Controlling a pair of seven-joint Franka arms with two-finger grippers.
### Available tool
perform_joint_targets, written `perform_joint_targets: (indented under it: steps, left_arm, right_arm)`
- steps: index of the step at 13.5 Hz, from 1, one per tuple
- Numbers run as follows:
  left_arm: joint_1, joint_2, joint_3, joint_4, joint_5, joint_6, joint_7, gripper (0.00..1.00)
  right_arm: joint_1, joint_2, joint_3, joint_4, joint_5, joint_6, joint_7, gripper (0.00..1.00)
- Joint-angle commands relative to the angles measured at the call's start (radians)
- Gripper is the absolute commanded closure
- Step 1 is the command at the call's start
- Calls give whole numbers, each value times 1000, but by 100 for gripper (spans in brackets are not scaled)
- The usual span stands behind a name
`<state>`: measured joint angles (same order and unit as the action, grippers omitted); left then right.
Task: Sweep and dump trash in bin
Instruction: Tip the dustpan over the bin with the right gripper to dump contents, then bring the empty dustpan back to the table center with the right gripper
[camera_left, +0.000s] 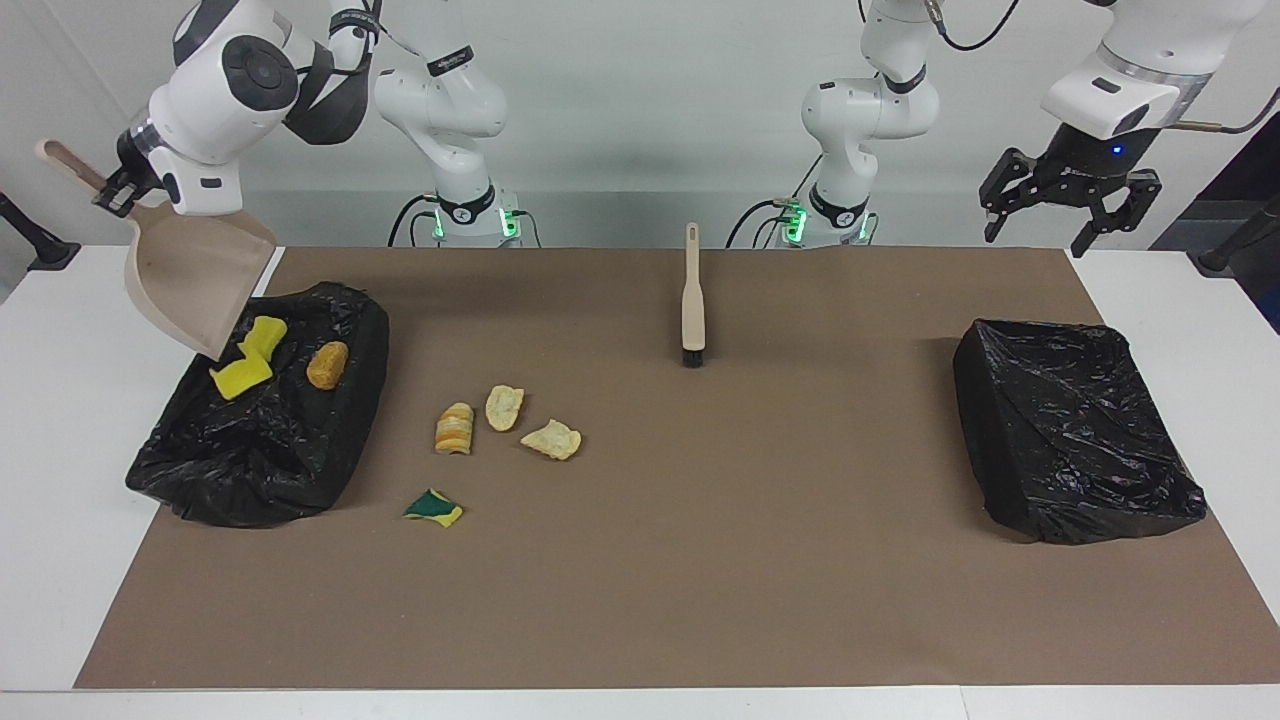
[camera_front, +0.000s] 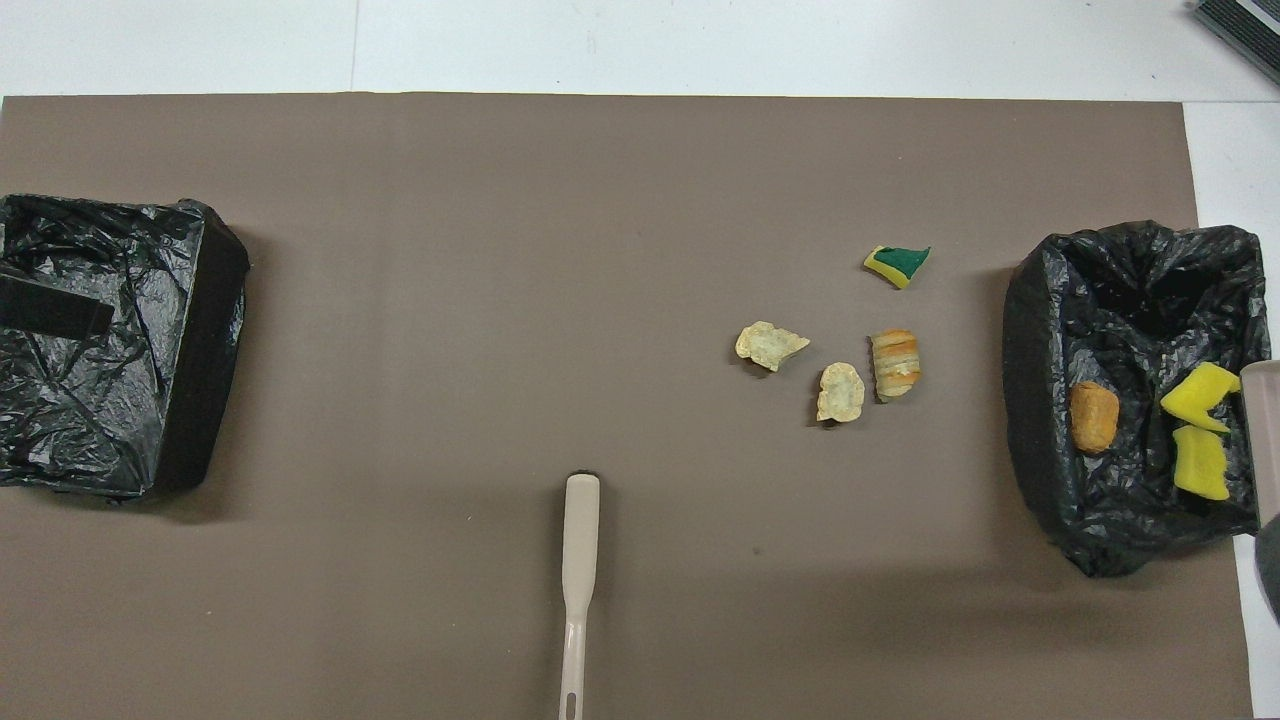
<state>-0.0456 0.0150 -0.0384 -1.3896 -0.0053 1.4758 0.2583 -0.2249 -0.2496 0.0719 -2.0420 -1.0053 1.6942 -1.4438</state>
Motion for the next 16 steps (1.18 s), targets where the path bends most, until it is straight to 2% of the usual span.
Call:
perform_joint_targets:
  steps: [1,7,11,13,16]
  left_arm:
    - [13,-12,-12,20,-12,-22,13,0]
    - [12,-21,-8,8,-12,-34,7,0]
    - [13,-21,-8,6,-12,-35,7,0]
    - [12,-21,-8,6,-12,-35,7,0]
    - [13,-23,-8,6,-12,-35,7,0]
  right_arm:
    - [41,-25,11,-15,28,-25,20,100]
    - [137,-16,11,-4,345,-24,83,100]
    - [142,10,17,22,598,13,192,100]
    - [162,12,17,22,732,27,326,100]
    - [231,47,28,23,834,15,604,100]
